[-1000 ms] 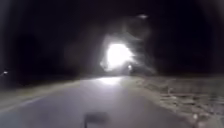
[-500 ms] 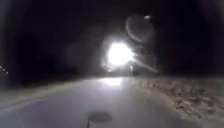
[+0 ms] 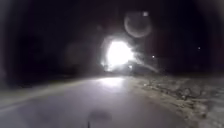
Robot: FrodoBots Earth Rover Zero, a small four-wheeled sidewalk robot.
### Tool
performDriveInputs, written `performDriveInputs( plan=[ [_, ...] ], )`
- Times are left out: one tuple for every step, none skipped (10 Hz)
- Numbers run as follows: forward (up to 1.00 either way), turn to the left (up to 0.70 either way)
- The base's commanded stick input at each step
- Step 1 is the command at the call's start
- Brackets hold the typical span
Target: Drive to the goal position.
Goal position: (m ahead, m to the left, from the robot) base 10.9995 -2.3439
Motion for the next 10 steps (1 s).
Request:
performDriveInputs(
  plan=[
    [1.0,0.0],
    [1.0,0.0],
    [1.0,0.0],
    [1.0,0.0],
    [1.0,0.0],
    [1.0,0.0],
    [1.0,0.0],
    [1.0,0.0],
    [1.0,0.0],
    [1.0,0.0]
  ],
)
